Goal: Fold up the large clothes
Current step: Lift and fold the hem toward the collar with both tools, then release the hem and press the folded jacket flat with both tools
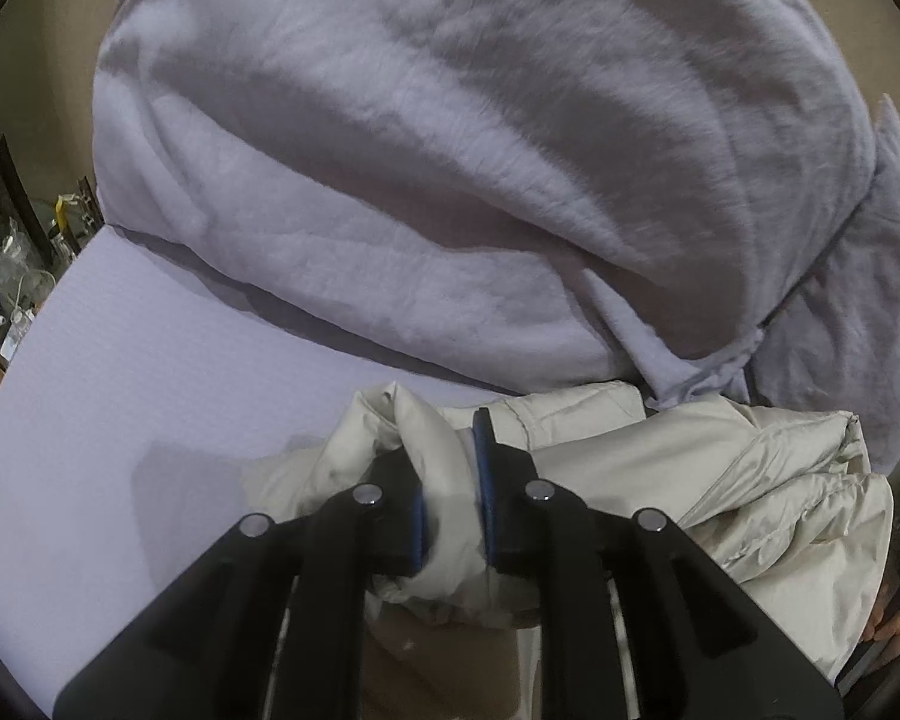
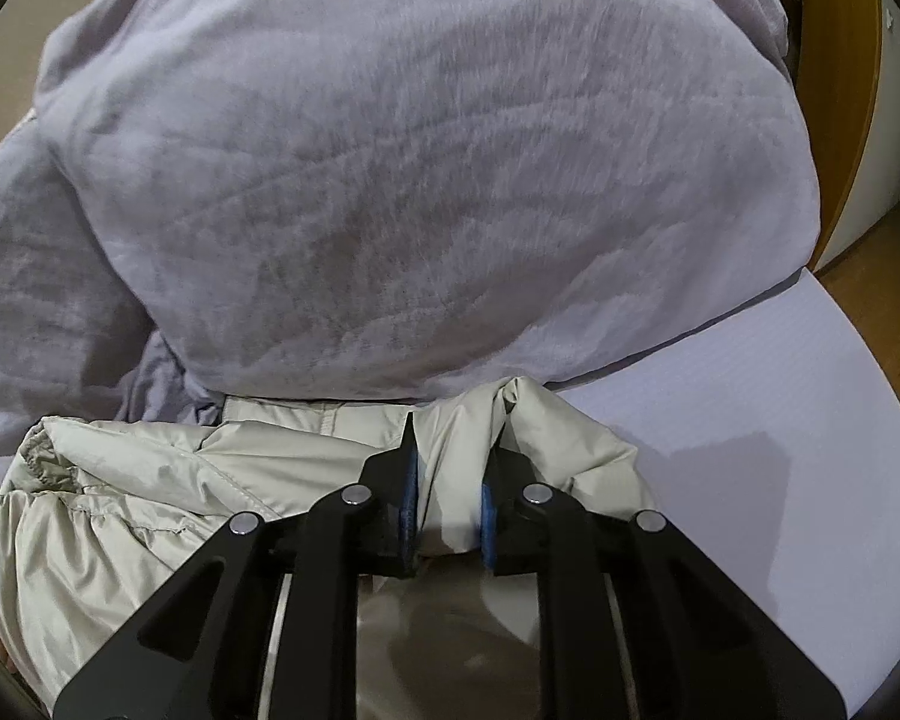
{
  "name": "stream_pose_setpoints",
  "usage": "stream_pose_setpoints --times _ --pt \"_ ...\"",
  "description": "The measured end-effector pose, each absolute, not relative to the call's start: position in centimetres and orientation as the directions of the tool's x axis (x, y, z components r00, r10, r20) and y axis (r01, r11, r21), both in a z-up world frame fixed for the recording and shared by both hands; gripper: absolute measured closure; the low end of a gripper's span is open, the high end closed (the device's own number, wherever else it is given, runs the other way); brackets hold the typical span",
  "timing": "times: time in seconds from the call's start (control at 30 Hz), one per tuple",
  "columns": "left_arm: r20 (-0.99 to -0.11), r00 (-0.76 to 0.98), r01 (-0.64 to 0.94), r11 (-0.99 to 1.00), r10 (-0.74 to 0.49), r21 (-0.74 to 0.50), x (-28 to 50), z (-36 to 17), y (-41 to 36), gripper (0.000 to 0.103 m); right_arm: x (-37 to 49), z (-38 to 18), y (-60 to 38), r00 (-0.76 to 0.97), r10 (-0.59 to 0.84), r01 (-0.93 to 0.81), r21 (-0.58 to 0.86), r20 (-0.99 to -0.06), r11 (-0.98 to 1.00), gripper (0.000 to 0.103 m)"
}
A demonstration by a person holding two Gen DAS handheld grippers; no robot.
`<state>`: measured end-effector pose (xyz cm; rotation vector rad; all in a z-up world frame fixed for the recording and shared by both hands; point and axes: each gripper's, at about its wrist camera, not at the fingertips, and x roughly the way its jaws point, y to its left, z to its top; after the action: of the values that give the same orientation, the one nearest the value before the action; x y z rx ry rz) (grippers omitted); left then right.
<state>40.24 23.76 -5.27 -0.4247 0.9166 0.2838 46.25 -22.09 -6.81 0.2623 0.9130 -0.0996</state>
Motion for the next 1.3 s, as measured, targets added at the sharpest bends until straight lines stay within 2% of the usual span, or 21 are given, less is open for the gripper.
stream_pose_setpoints --times 0.07,0.13,0.17,0.27,0.3,0.4,0.43,0.7,1.0,1.3 --pt "-0.82 0.57 -0.421 0.877 0.056 -0.233 40.8 -5.7 23.9 0.085 46.6 -7.2 -22.1 0.604 0.02 0.202 0.177 -0.797 0.963 0.083" --pt "-0.83 0.555 -0.431 0.871 0.049 -0.237 41.2 -6.1 24.1 0.081 46.7 -7.1 -22.0 0.605 0.019 0.196 0.172 -0.796 0.965 0.076" --pt "-0.833 0.551 -0.435 0.867 0.042 -0.244 41.3 -6.2 24.2 0.08 46.6 -6.9 -22.0 0.607 0.02 0.192 0.171 -0.794 0.967 0.068" --pt "-0.831 0.556 -0.429 0.86 0.011 -0.276 41.3 -5.7 24.6 0.066 45.9 -5.7 -21.9 0.648 -0.012 0.176 0.134 -0.762 0.975 0.029" --pt "-0.826 0.563 -0.424 0.862 0.01 -0.279 41.1 -5.3 24.7 0.059 45.2 -5.0 -21.8 0.673 -0.031 0.17 0.113 -0.739 0.979 0.025" --pt "-0.808 0.586 -0.426 0.872 0.063 -0.241 40.4 -3.6 24.6 0.031 44.2 -4.1 -21.9 0.681 -0.01 0.144 0.121 -0.732 0.982 0.025" --pt "-0.798 0.597 -0.423 0.877 0.082 -0.227 40.1 -2.9 24.4 0.029 43.8 -3.9 -21.8 0.681 0.009 0.134 0.136 -0.732 0.982 0.025" --pt "-0.76 0.65 -0.322 0.911 0.015 -0.257 37.2 -0.3 20.3 0.026 40.7 -3.9 -18.5 0.653 0.129 0.031 0.197 -0.747 0.98 0.025" --pt "-0.754 0.655 -0.195 0.952 -0.054 -0.237 35.1 -2.1 12.5 0.025 38.6 -4.5 -11.9 0.66 0.154 -0.123 0.096 -0.735 0.988 0.025" --pt "-0.744 0.667 -0.233 0.961 0.045 -0.151 36.6 -5.3 11.4 0.023 39.8 -7.7 -9.7 0.65 0.09 -0.147 -0.009 -0.754 0.989 0.025"
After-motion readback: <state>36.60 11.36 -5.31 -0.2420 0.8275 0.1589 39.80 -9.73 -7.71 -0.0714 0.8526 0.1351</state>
